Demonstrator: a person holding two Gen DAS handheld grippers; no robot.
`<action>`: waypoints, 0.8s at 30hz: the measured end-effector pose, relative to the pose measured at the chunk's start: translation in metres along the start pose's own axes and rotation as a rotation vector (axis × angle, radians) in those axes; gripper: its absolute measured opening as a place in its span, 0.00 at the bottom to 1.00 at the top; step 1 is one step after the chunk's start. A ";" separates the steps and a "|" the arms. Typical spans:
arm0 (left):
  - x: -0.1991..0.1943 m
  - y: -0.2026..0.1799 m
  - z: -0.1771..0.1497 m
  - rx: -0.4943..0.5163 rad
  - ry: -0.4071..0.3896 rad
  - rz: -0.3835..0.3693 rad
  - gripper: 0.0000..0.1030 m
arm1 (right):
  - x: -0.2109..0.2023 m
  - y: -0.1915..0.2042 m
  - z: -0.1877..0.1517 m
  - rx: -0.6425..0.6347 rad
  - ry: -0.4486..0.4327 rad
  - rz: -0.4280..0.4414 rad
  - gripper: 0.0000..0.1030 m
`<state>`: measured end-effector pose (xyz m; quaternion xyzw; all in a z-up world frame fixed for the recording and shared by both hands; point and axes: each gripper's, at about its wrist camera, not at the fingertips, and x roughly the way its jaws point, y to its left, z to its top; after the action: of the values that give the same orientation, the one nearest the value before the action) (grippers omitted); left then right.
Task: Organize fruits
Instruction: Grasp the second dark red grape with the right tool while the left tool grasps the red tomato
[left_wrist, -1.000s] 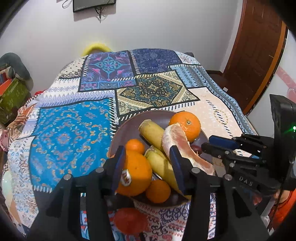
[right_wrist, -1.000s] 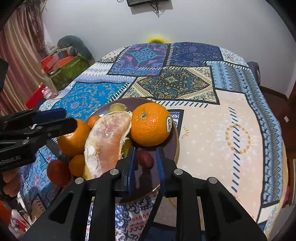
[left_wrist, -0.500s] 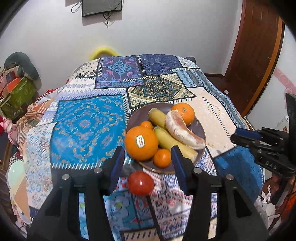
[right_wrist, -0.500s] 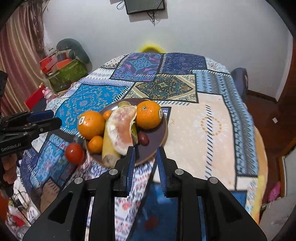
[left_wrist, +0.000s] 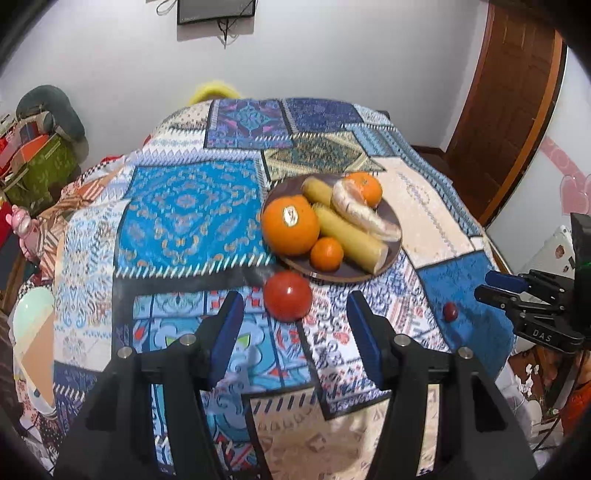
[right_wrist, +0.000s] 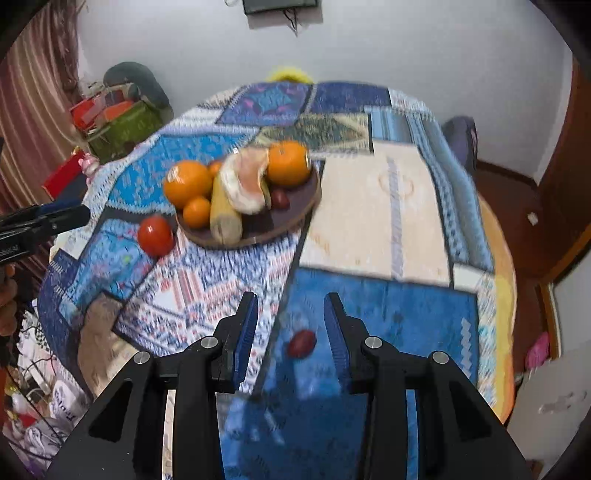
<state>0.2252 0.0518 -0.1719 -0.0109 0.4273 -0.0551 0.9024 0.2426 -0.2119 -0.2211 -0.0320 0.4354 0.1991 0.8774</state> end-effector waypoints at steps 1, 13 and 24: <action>0.002 0.000 -0.002 0.001 0.006 0.004 0.56 | 0.005 -0.002 -0.004 0.011 0.018 0.009 0.33; 0.025 0.015 -0.016 -0.024 0.075 0.002 0.56 | 0.046 -0.002 -0.023 0.026 0.119 -0.007 0.33; 0.056 0.019 -0.017 -0.039 0.129 0.004 0.56 | 0.059 -0.013 -0.027 0.056 0.119 -0.003 0.18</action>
<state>0.2487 0.0651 -0.2272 -0.0240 0.4858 -0.0453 0.8726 0.2586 -0.2109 -0.2849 -0.0198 0.4923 0.1835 0.8507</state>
